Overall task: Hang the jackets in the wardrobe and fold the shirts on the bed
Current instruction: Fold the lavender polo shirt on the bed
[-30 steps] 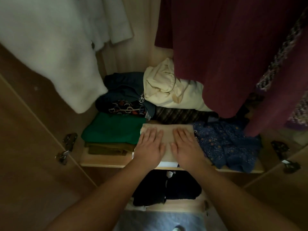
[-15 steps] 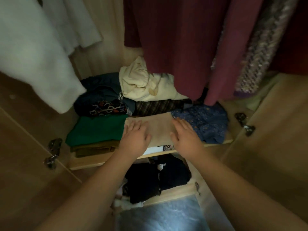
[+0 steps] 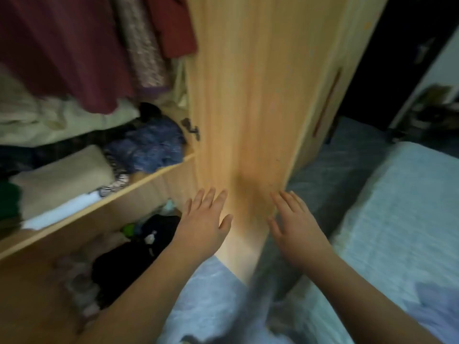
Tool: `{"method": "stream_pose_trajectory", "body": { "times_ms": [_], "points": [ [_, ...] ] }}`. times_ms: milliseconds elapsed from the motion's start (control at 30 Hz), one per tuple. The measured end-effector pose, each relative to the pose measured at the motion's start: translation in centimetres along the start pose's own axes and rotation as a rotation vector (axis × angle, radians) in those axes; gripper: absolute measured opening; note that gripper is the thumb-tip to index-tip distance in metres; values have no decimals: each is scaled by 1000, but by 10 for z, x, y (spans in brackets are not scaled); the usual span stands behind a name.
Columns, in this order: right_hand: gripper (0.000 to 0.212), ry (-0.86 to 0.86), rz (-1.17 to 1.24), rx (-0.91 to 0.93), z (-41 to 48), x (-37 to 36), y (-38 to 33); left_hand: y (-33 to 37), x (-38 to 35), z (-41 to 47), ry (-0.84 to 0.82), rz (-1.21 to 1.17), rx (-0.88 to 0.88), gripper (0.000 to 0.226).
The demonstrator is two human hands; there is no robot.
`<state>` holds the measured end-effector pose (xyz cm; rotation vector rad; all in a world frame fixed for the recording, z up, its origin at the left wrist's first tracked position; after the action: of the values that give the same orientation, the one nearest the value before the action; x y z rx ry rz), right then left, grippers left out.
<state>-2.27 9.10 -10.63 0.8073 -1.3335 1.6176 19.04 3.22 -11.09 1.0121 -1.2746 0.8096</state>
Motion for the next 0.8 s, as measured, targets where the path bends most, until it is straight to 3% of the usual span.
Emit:
{"method": "stream_pose_trajectory", "body": {
  "times_ms": [200,400,567,800],
  "points": [
    [63,127,-103,-339,-166,102,140,215,-47,-30,-84,-26,-321,65],
    [64,260,-183,-606,-334,178,230,401,-82,-92,-108,-8,-641,85],
    [59,354,-207,-770,-420,218,271,487,-94,-117,-113,-9,-781,88],
    [59,357,-101,-882,-459,216,318,540,-131,-109,-173,-2,-838,82]
  ]
}}
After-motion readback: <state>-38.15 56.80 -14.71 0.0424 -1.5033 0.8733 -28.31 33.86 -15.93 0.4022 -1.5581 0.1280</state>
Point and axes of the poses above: each hand's wrist, its own z-axis towards the middle knuckle, its own x-axis out of the back of the hand, y = z × x, the point moved 1 cm from there along z, towards the middle knuckle, and after that the axes turned 7 degrees about z, right-handed, at the moved point
